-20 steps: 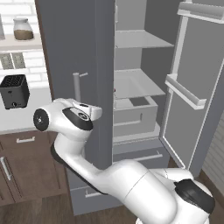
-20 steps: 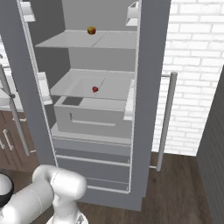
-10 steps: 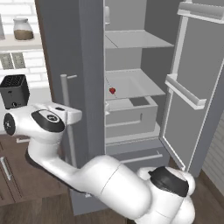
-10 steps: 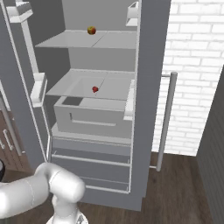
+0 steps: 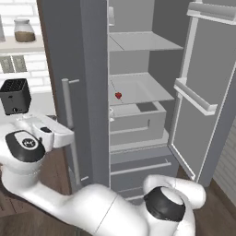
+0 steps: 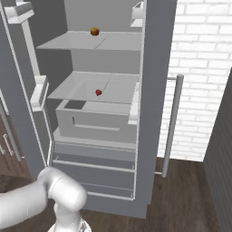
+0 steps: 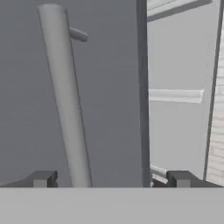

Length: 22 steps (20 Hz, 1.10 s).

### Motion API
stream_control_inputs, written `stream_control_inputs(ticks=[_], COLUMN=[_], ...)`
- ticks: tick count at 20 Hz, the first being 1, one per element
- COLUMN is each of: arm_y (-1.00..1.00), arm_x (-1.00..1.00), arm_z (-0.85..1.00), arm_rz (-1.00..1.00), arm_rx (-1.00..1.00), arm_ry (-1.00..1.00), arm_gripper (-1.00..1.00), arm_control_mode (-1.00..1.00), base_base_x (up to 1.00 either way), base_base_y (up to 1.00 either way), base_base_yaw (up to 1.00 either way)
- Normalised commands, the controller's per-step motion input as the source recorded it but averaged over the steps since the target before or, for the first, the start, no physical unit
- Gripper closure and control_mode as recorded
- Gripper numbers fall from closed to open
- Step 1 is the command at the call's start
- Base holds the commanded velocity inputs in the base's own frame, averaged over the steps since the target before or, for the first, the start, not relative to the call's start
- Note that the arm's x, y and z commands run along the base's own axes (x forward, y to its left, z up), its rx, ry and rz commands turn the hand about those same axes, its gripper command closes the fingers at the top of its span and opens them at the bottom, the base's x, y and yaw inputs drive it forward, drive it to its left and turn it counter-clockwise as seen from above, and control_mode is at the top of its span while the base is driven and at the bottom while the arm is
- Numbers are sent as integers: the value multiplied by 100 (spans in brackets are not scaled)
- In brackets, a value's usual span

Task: Take the strawberry from the fridge and place it on top of the pancake, located on the dining counter.

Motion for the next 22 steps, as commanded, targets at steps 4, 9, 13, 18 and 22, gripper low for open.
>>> stream_control_inputs(ticks=[4, 9, 13, 18, 22], arm_y=[-83, -95, -100, -100, -100], arm_x=[-76, -61, -43, -30, 8], arm_z=[11, 16, 19, 31, 6], arm_rz=[19, 28, 19, 15, 16], arm_rx=[38, 60, 80, 85, 84], arm_ry=[-3, 0, 1, 4, 16], arm_gripper=[-100, -100, -100, -100, -100], arm_control_mode=[-100, -100, -100, -100, -100], base_base_x=[0, 0, 0, 0, 0], base_base_y=[0, 0, 0, 0, 0], base_base_yaw=[0, 0, 0, 0, 0])
